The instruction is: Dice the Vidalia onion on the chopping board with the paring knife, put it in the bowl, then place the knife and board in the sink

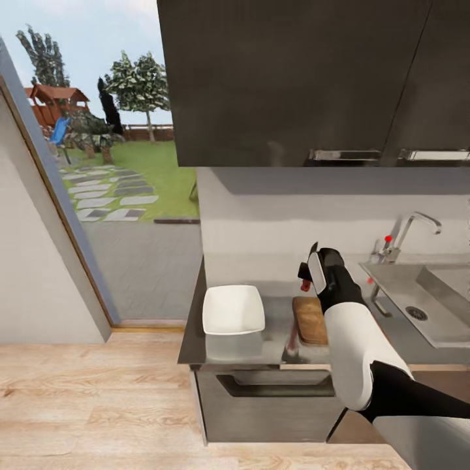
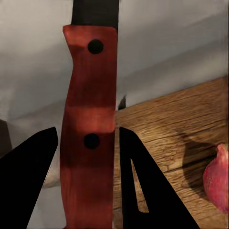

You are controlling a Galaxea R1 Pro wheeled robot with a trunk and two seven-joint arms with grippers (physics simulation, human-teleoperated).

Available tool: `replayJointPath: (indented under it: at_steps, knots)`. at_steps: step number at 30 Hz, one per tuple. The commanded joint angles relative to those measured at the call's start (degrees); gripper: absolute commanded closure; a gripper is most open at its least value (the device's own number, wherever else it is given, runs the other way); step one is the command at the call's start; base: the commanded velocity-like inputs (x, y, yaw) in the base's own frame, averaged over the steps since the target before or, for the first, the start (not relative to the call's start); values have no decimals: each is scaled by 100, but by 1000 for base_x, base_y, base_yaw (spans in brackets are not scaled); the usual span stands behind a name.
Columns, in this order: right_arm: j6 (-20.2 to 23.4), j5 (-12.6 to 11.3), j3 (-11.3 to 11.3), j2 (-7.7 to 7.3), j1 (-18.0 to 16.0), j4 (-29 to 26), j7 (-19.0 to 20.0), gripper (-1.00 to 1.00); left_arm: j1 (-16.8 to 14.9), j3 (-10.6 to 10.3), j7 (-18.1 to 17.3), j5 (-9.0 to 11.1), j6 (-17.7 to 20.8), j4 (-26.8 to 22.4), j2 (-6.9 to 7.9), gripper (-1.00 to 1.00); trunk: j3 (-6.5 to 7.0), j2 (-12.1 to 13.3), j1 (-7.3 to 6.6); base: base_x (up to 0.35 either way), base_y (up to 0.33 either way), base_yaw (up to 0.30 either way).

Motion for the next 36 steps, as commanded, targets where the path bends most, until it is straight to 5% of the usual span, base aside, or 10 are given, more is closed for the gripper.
replayJointPath:
  at_steps: [1, 6, 12, 19, 25, 36]
  knots:
    - [20, 21, 91, -6, -6, -84, -5, 100, 1, -8, 7, 15, -9, -7, 1, -100, -3, -11, 2, -73, 0, 0]
    - [-3, 182, 563, -46, 5, -680, 6, 100, 1, -8, 7, 13, -9, -7, 1, -100, 43, -11, 2, -26, 0, 0]
    - [-47, 982, 1098, -70, 11, -962, 33, 100, 1, -8, 7, 14, -9, -13, 1, -100, 97, -11, 2, -2, 0, 0]
    - [-22, 1397, 2015, -79, 13, -978, 13, 100, 1, -11, 7, 10, -9, -8, 1, -100, 161, -11, 2, -13, 0, 0]
    - [-19, 1902, 2283, -72, 258, -971, 10, 100, 3, -12, 7, 9, -9, -7, 1, -100, 215, -11, 2, -163, -53, 0]
    - [-389, 2226, 2715, -141, 1086, -1418, 9, 100, 1, -8, 7, 12, -9, 0, 1, -100, 315, -11, 2, -220, -123, 0]
